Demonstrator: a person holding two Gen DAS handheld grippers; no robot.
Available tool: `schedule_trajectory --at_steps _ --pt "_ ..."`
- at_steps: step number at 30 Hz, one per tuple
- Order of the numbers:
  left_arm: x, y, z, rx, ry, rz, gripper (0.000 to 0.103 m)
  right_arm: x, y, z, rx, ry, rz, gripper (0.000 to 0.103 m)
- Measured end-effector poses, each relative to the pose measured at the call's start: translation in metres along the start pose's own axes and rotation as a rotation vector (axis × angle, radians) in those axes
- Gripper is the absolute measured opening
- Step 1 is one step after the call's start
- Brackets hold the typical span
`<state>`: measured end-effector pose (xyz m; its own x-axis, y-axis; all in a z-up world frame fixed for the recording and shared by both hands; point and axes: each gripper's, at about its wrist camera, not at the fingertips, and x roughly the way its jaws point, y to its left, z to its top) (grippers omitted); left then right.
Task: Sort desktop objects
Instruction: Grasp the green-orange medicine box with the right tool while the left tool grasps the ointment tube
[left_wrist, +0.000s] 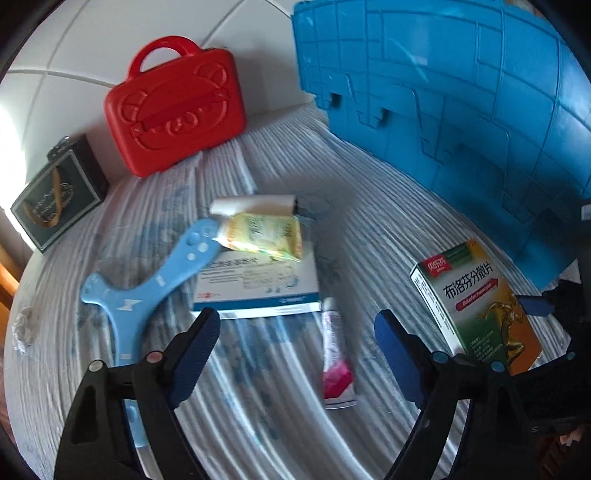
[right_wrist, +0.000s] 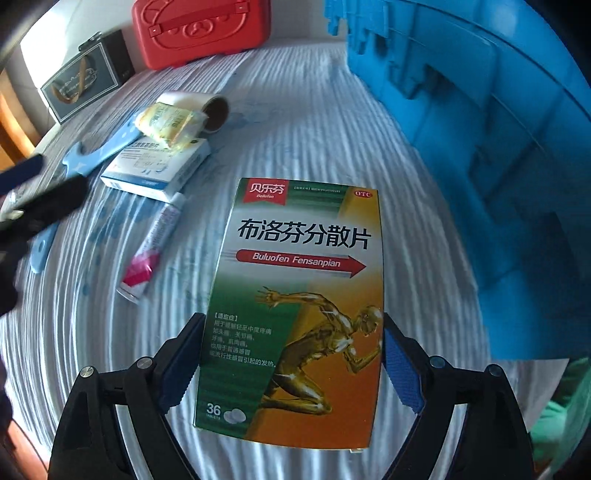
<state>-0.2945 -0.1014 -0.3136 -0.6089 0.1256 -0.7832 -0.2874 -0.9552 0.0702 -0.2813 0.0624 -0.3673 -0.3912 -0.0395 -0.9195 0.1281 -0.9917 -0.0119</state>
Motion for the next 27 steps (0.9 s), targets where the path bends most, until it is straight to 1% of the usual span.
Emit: schedule_trajectory --at_steps 2,4,5,6,8,9,10,14,15,16,17,19,22,24,27 --pt "0.016 -0.008 -0.005 -0.004 0.026 -0.024 0.082 -0.001 -0.011 -0.007 0.015 0.0 0.0 0.089" --pt "0.03 -0.011 -0.01 -0.022 0.052 -0.052 0.073 0.0 -0.022 -0.012 0.031 0.009 0.012 0.089" --pt "0.036 -0.013 -0.012 -0.027 0.068 -0.064 0.063 0.0 -0.028 -0.013 0.038 0.012 0.015 0.089" --pt "0.044 -0.015 -0.014 -0.024 0.086 -0.059 0.052 0.002 -0.032 -0.015 0.045 0.015 0.019 0.089" --pt "0.059 -0.016 -0.02 -0.031 0.134 -0.056 0.041 0.005 -0.037 -0.018 0.058 0.025 0.036 0.089" --pt "0.058 -0.012 -0.021 -0.061 0.109 -0.067 0.039 0.006 -0.039 -0.019 0.061 0.028 0.043 0.089" --pt "0.06 -0.011 -0.021 -0.07 0.114 -0.064 0.039 0.006 -0.04 -0.019 0.06 0.028 0.049 0.089" --pt "0.064 -0.013 -0.021 -0.054 0.1 -0.055 0.038 0.006 -0.04 -0.018 0.046 0.025 0.071 0.089" --pt "0.064 -0.012 -0.022 -0.067 0.104 -0.061 0.031 0.005 -0.041 -0.019 0.043 0.022 0.075 0.089" --pt "0.063 -0.012 -0.023 -0.072 0.107 -0.067 0.027 0.004 -0.04 -0.018 0.037 0.017 0.076 0.089" --pt "0.063 -0.013 -0.024 -0.06 0.11 -0.071 0.018 0.003 -0.041 -0.019 0.032 0.013 0.076 0.089" --pt "0.06 -0.012 -0.024 -0.047 0.115 -0.071 0.018 -0.001 -0.041 -0.018 0.023 0.0 0.08 0.089" --pt "0.06 -0.006 -0.021 -0.071 0.125 -0.097 0.017 -0.001 -0.04 -0.016 0.024 -0.006 0.084 0.089" --pt "0.06 -0.004 -0.02 -0.065 0.131 -0.085 0.017 -0.002 -0.037 -0.015 0.025 -0.007 0.086 0.088" --pt "0.047 -0.005 -0.019 -0.046 0.109 -0.072 0.017 -0.009 -0.034 -0.015 0.016 -0.024 0.091 0.088"
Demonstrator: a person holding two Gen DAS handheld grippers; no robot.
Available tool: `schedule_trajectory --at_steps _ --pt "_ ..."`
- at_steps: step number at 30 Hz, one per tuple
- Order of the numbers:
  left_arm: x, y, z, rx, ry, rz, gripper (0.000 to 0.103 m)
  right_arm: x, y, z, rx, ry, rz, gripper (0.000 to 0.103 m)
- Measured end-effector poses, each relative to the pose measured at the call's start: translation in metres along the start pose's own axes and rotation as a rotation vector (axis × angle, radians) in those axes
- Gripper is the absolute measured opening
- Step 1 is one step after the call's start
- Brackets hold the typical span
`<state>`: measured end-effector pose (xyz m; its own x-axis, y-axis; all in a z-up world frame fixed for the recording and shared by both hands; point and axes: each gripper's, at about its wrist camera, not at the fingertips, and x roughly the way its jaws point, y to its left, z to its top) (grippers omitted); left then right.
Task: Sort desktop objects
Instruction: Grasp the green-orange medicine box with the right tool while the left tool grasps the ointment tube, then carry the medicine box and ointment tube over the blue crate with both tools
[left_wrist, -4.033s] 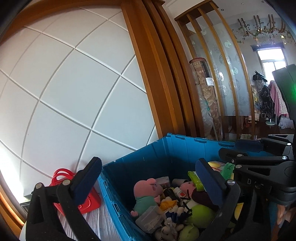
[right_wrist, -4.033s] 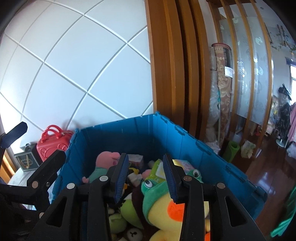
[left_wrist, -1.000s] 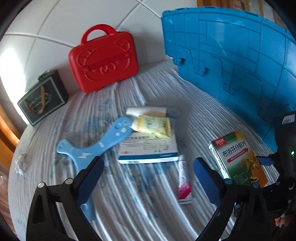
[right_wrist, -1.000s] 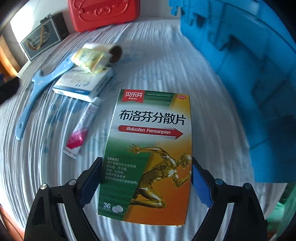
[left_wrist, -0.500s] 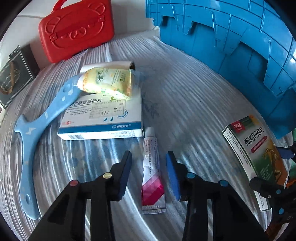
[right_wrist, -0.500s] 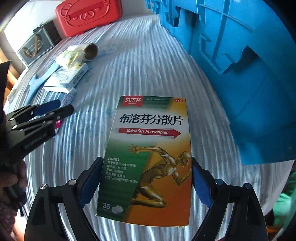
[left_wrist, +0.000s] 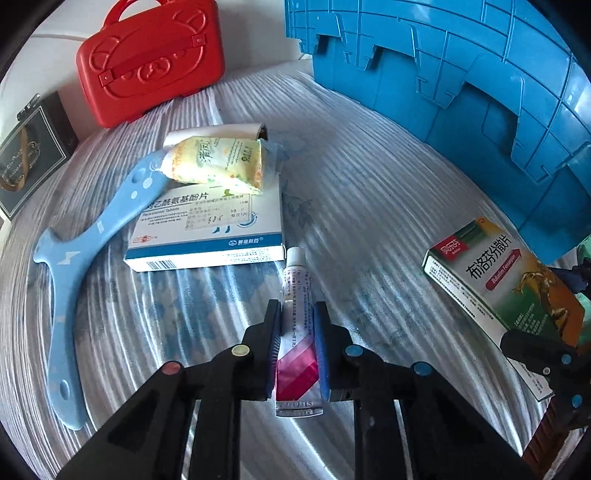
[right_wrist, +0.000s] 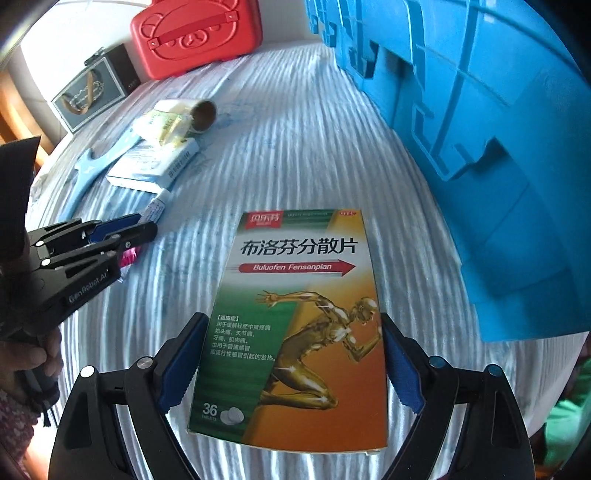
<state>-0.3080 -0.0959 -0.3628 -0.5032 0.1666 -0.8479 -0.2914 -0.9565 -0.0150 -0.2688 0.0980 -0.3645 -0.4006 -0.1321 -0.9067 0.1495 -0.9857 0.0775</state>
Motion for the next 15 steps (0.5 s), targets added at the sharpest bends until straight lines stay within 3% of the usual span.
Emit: schedule_trajectory --at_steps 15 --pt "-0.073 0.022 0.017 0.023 -0.14 0.06 0.017 -0.048 0.045 0.025 -0.079 -0.153 -0.004 0.087"
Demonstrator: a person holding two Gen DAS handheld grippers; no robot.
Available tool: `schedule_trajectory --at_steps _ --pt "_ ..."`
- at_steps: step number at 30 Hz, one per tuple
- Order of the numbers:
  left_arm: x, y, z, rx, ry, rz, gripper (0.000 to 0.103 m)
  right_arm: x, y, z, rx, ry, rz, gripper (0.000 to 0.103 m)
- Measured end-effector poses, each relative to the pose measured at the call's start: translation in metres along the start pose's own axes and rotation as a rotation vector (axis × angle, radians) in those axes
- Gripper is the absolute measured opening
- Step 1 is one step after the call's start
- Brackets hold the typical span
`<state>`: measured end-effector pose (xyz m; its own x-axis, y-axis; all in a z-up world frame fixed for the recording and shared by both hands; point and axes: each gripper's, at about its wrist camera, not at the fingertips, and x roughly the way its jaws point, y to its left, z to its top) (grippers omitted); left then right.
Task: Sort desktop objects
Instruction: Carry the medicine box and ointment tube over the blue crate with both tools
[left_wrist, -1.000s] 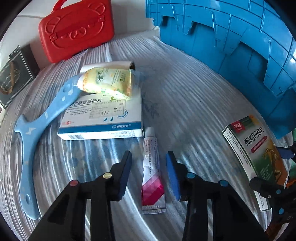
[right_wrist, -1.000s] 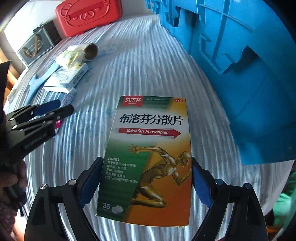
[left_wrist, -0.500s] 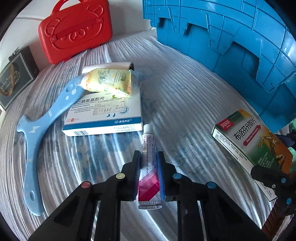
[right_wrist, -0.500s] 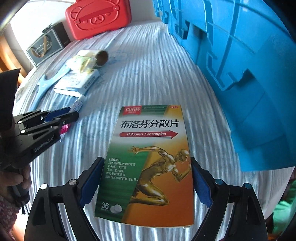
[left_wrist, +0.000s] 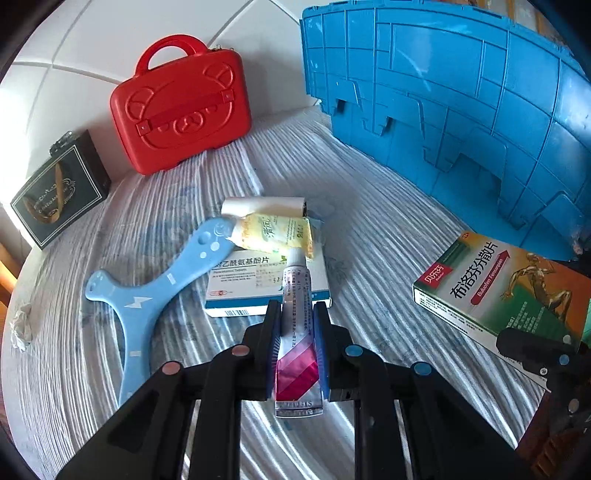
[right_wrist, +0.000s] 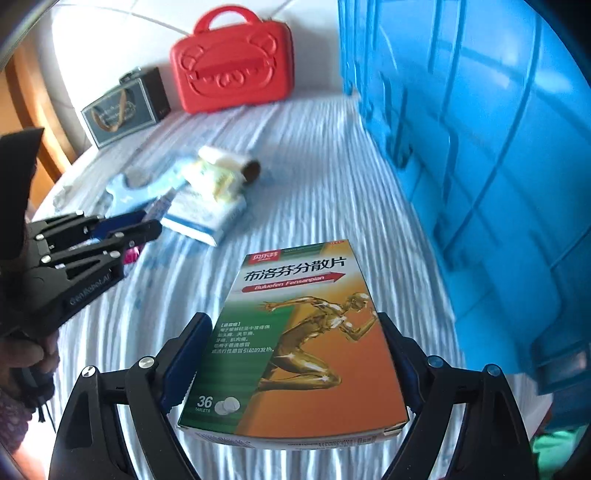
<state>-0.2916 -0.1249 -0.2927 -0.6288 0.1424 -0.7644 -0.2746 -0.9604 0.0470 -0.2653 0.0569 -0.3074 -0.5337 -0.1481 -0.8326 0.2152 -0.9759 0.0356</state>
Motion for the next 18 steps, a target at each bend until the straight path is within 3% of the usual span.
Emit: schedule_trajectory --at_steps 8,18 --pt "-0.065 0.016 0.028 0.031 -0.141 0.027 0.017 -0.058 0.03 0.028 -0.057 -0.159 -0.023 0.087" --pt "-0.172 -0.006 0.097 0.144 -0.438 0.012 0.017 -0.183 0.038 0.055 -0.033 -0.486 -0.103 0.087"
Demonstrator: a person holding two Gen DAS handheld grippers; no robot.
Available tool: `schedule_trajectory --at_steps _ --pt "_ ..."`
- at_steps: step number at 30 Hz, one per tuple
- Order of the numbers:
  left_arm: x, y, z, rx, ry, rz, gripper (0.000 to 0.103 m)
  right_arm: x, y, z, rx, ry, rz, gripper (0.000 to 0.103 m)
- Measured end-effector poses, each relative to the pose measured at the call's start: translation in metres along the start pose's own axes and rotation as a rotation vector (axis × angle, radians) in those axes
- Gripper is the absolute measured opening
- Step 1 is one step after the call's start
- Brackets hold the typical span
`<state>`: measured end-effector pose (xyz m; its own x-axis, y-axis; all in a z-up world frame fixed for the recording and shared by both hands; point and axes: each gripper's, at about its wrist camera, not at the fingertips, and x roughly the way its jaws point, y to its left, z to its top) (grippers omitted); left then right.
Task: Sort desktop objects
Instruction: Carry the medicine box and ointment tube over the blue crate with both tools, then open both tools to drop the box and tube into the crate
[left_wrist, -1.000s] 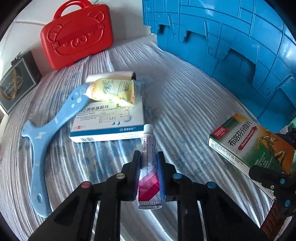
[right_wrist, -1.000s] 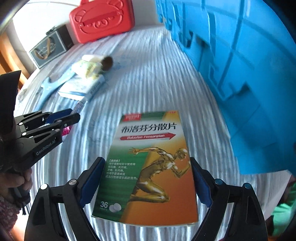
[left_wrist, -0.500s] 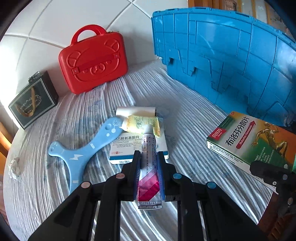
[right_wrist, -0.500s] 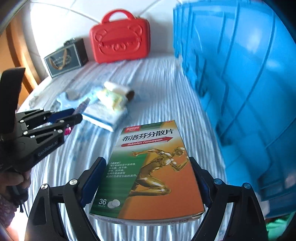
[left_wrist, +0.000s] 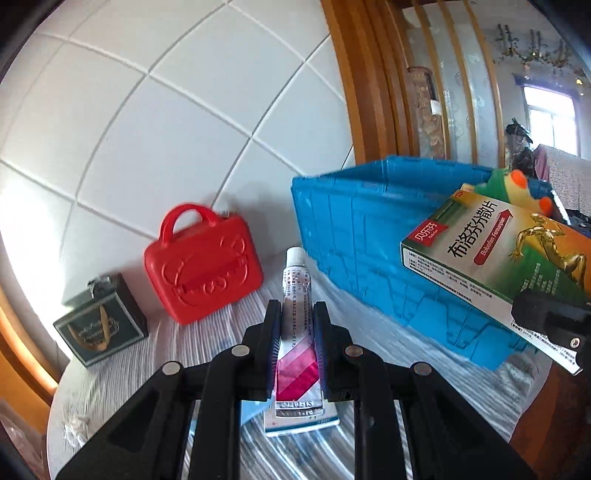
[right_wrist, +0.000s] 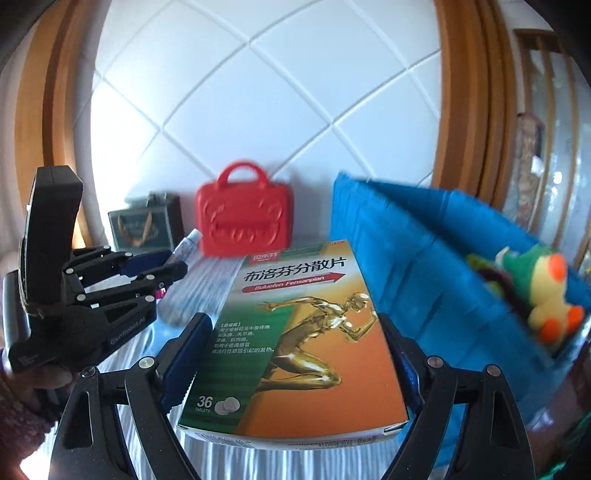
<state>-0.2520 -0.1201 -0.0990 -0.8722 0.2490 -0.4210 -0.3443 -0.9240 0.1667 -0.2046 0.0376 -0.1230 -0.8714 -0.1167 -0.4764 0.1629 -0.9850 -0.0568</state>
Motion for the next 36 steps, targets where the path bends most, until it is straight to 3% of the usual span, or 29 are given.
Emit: schedule_trajectory --at_steps 6,10,18,28,29,33,34,35,36 --pt "-0.018 -0.046 0.069 0.055 -0.143 -0.041 0.017 -0.059 -0.049 0.038 0.039 -0.185 -0.125 0.087" --pt "-0.008 -0.085 0.108 0.069 -0.176 -0.053 0.017 -0.081 -0.095 0.055 0.074 -0.261 -0.187 0.087" --pt "0.025 -0.164 0.171 0.09 -0.229 -0.071 0.017 -0.089 -0.189 0.069 0.104 -0.283 -0.236 0.088" --pt "0.066 -0.225 0.219 0.116 -0.203 -0.047 0.017 -0.082 -0.267 0.061 0.147 -0.247 -0.234 0.087" --pt "0.069 -0.227 0.223 0.113 -0.201 -0.048 0.017 -0.078 -0.274 0.062 0.151 -0.242 -0.236 0.073" --pt "0.084 -0.233 0.236 0.096 -0.183 -0.027 0.018 -0.061 -0.294 0.071 0.183 -0.219 -0.194 0.072" --pt "0.089 -0.234 0.239 0.094 -0.169 -0.018 0.021 -0.055 -0.297 0.072 0.18 -0.209 -0.192 0.072" --pt "0.095 -0.236 0.241 0.095 -0.144 -0.005 0.041 -0.051 -0.3 0.073 0.187 -0.204 -0.186 0.072" --pt "0.099 -0.237 0.241 0.093 -0.13 0.011 0.076 -0.049 -0.301 0.074 0.194 -0.207 -0.177 0.072"
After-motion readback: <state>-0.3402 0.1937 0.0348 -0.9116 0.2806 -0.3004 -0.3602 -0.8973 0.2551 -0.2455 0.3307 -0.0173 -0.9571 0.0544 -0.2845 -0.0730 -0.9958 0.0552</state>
